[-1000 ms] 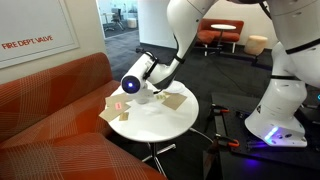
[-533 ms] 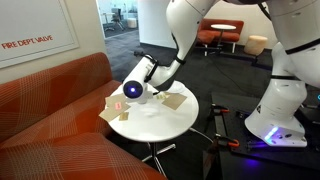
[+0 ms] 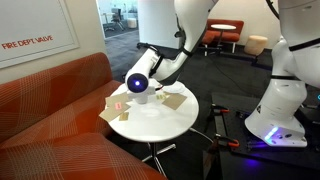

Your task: Pick up the marker and put it in the cup

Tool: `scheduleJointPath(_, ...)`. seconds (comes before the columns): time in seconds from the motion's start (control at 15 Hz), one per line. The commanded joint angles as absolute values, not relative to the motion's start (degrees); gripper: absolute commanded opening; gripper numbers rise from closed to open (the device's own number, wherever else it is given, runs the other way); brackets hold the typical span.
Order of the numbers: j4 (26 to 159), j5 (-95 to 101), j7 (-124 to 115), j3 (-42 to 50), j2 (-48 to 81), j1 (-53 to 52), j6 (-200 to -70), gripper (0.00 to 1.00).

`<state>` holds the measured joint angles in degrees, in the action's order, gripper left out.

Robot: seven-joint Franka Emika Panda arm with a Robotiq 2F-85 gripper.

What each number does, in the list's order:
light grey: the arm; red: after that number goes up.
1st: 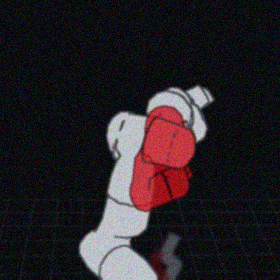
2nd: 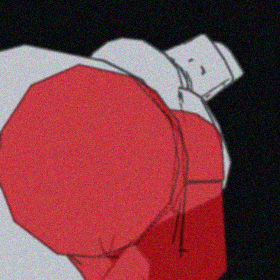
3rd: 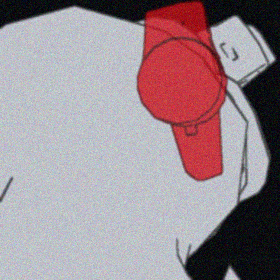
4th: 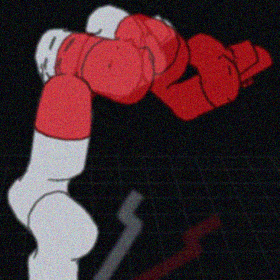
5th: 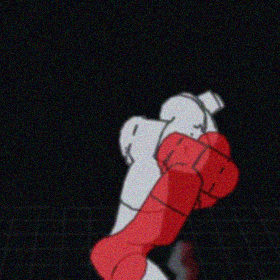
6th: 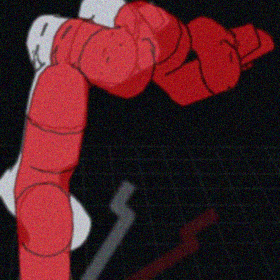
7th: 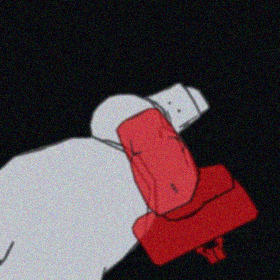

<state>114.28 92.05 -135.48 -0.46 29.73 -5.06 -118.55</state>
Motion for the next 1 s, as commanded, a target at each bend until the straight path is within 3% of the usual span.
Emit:
scheduleJointPath(0.0, 123.2, 93.2, -136.8, -2.2, 19.8, -4.4, -118.6, 1.0)
scheduleJointPath(0.53, 132.8, 91.8, -136.8, -4.5, 6.1, -4.8, -118.7, 1.0)
scheduleJointPath(0.93, 132.4, 90.4, -135.4, -5.5, 5.8, -5.1, -119.0, 1.0)
